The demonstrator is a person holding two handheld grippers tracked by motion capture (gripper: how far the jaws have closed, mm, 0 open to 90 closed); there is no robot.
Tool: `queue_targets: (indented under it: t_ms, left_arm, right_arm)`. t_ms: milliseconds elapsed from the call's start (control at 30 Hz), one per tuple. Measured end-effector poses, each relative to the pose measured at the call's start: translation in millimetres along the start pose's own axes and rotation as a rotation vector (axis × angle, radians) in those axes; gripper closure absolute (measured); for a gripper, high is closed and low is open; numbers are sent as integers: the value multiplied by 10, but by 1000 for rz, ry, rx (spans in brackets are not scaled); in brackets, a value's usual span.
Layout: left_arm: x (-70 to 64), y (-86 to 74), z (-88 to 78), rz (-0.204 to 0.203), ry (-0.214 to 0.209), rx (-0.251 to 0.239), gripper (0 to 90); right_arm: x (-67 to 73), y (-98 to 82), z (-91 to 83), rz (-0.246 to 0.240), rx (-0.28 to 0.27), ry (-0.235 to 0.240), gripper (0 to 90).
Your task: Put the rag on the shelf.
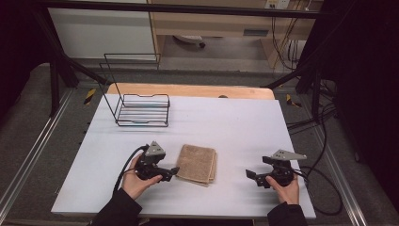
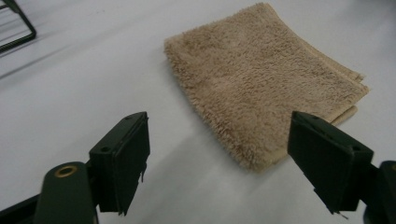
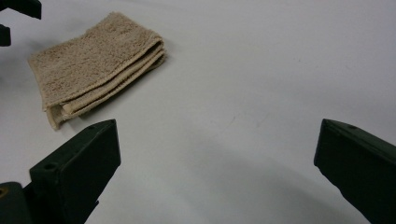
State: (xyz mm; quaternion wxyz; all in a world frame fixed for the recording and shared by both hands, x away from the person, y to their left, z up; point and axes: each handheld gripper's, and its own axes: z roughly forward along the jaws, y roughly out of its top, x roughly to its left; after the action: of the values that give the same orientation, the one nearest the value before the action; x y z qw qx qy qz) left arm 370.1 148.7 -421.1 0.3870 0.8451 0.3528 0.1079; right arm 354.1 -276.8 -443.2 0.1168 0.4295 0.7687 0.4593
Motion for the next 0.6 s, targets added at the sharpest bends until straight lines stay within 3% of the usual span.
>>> queue_targets:
  t_ms: [200, 467, 600]
  left_arm:
    - [-85, 9, 163, 5, 8, 42, 359]
    - [-92, -50, 275, -68, -35, 66, 541]
    - [-115, -53, 290, -71, -38, 66, 581]
  right_arm:
    - [3, -2, 7, 1, 3, -1, 10]
    - [1, 0, 6, -2, 4, -2, 10]
    - [6, -1, 11, 0, 5, -1, 10]
